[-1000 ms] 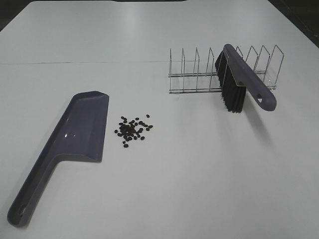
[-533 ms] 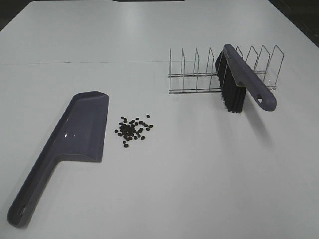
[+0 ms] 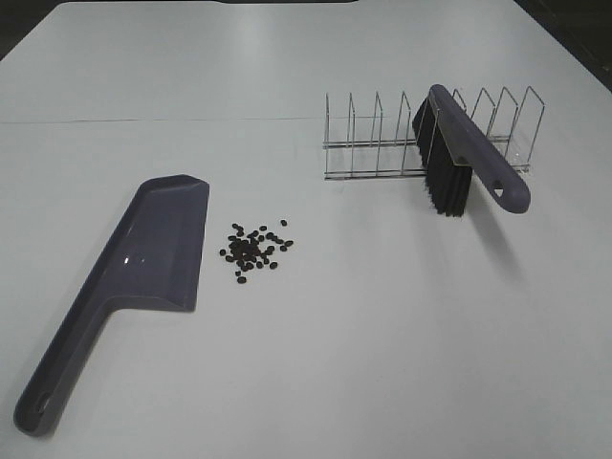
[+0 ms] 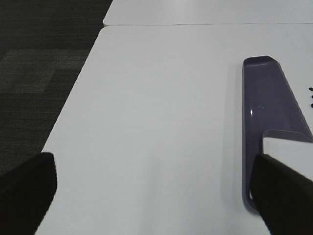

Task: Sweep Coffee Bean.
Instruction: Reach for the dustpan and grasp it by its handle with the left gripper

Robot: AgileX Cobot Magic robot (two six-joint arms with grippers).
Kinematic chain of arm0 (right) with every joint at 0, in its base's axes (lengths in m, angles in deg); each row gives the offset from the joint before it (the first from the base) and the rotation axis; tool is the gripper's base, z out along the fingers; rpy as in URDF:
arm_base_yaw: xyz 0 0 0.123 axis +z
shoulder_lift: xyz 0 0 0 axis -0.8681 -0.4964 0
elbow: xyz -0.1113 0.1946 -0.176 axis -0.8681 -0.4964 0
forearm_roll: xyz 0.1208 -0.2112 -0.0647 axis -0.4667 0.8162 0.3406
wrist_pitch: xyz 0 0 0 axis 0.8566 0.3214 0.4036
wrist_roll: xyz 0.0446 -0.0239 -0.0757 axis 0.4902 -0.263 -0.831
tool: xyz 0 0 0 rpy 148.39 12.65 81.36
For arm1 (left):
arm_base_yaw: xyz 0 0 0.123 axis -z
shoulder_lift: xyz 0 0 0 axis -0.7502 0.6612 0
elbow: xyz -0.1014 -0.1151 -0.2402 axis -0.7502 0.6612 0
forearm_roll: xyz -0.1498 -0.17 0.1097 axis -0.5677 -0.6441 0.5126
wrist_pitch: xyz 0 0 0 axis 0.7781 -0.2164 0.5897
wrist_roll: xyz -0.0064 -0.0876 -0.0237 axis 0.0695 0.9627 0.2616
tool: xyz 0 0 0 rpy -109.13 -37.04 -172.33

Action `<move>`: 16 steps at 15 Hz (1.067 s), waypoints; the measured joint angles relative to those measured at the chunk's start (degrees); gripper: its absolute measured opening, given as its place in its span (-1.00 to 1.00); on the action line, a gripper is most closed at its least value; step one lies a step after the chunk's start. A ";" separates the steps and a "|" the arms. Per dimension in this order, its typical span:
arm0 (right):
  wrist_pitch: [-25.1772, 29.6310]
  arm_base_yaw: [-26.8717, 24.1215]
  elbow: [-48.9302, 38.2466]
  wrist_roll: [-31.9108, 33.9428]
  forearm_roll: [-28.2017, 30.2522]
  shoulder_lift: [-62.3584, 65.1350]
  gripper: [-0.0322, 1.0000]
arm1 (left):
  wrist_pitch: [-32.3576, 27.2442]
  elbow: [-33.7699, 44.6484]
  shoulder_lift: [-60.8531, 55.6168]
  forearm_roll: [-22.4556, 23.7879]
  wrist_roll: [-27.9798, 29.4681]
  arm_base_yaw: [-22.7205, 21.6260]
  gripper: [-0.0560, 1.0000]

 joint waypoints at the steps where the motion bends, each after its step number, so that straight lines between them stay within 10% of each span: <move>1: 0.00 0.00 0.00 0.00 0.00 0.00 0.10 | 0.00 0.00 0.00 0.00 0.00 0.00 0.98; 16: 0.00 0.00 0.00 0.00 0.00 0.00 0.10 | 0.06 0.00 0.00 2.29 0.92 0.00 0.98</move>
